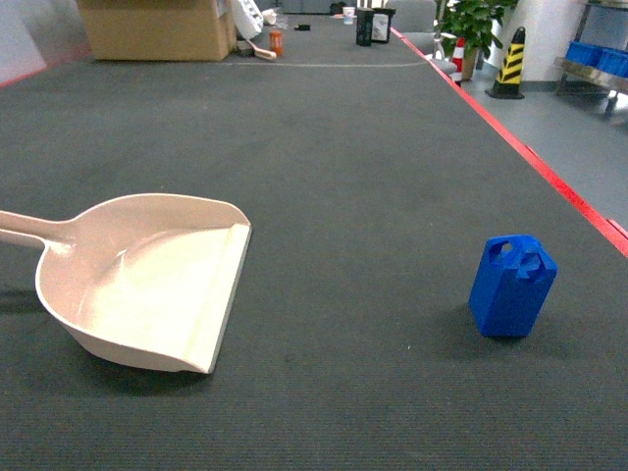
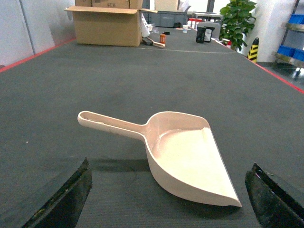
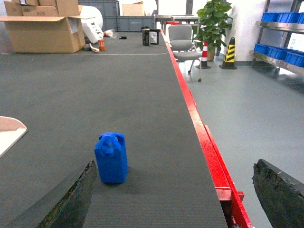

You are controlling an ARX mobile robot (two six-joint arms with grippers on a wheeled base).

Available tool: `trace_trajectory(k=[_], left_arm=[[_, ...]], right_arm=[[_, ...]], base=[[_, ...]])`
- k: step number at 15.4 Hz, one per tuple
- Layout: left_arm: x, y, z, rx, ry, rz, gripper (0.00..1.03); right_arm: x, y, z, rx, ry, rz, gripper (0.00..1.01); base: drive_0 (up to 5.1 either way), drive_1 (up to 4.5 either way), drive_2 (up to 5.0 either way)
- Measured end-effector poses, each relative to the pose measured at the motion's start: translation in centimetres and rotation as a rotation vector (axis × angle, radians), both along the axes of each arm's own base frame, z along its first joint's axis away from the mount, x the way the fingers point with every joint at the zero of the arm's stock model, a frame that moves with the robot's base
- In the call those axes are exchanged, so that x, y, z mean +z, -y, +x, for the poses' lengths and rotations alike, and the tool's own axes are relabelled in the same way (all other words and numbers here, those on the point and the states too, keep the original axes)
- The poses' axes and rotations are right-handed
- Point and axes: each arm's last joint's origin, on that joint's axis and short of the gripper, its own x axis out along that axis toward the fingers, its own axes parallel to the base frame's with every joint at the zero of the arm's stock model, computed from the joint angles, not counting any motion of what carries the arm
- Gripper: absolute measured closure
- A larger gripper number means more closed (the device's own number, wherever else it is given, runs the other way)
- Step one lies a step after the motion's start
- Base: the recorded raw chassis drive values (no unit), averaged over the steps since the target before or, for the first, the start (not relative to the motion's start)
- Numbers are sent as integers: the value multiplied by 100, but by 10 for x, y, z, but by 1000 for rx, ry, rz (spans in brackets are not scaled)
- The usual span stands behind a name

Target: Place part in tray to right shelf

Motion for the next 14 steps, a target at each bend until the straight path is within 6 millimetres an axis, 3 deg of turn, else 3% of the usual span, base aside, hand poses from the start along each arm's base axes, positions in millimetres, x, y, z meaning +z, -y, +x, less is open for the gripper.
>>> trace_trajectory(k=[7, 8, 14], left_arm=[[0, 0, 0, 0, 0, 0, 94], [0, 0, 0, 0, 0, -1, 99], [0, 0, 0, 0, 0, 0, 19]], right_arm=[[0, 0, 0, 0, 0, 0, 3], [0, 0, 0, 0, 0, 0, 3], [0, 0, 0, 0, 0, 0, 3]], base=[[0, 0, 0], [0, 0, 0], [0, 0, 0]])
